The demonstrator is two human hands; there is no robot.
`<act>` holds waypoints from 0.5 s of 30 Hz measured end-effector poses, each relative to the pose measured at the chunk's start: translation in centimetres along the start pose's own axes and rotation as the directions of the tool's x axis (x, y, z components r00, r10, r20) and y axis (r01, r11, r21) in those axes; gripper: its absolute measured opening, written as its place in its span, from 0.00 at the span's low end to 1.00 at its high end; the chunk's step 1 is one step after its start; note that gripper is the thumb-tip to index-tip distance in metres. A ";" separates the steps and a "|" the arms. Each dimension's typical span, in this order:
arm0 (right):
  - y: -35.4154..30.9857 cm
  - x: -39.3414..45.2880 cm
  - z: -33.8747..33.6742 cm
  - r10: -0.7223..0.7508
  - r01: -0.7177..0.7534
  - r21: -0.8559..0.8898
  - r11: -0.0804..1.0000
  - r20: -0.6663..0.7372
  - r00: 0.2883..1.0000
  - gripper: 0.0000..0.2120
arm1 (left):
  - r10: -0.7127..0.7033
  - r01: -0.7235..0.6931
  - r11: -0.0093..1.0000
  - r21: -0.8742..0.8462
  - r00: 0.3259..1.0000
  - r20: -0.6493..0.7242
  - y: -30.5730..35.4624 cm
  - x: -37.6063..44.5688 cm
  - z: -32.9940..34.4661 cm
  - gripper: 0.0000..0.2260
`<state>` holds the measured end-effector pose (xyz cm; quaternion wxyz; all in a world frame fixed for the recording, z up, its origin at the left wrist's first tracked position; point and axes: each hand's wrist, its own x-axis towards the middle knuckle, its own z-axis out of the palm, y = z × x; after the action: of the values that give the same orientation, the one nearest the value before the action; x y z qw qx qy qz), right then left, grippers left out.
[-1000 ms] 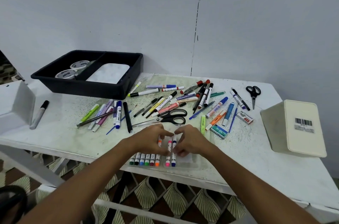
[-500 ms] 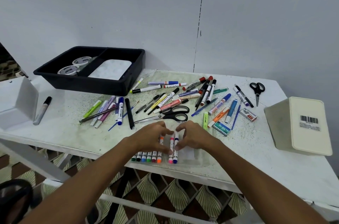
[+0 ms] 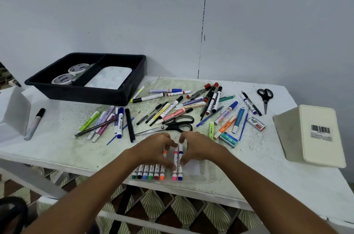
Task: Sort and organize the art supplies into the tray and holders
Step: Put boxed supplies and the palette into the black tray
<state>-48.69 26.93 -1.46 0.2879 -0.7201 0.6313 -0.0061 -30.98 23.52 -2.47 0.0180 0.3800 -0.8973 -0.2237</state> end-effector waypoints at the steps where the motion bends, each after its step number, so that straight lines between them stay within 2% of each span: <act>1: 0.1 0.0 -0.1 -0.015 0.015 -0.019 1.000 0.006 1.000 0.32 | 0.005 -0.005 1.000 0.006 1.000 0.016 -0.2 0.3 -0.1 0.33; 3: 0.4 0.0 -0.4 -0.042 0.043 -0.018 0.999 0.027 0.999 0.31 | 0.007 -0.007 1.000 0.010 0.999 0.053 -0.5 1.0 -0.6 0.31; 6: 1.6 -0.1 -1.9 -0.048 0.045 0.174 0.984 0.010 0.999 0.25 | 0.022 -0.021 1.000 -0.018 0.998 0.066 -0.8 2.5 -1.5 0.23; 9: 4.6 0.2 -4.3 0.036 0.051 0.308 0.950 -0.269 0.963 0.13 | 0.039 -0.037 0.998 -0.053 0.999 0.023 -0.8 4.3 -2.1 0.18; 11: 7.7 0.9 -6.0 0.190 0.001 0.397 0.918 -0.443 0.876 0.06 | 0.062 -0.064 0.993 -0.096 0.998 -0.024 -0.6 6.0 -2.4 0.16; 15: 14.2 2.1 -8.9 0.459 -0.192 0.450 0.872 -0.618 0.638 0.07 | 0.092 -0.104 0.983 -0.153 0.992 -0.084 -0.2 9.8 -2.8 0.15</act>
<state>-64.41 20.91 -0.77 0.1397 -0.4714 0.8021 -0.3388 -37.22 15.53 -1.37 0.0933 0.3412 -0.8931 -0.2779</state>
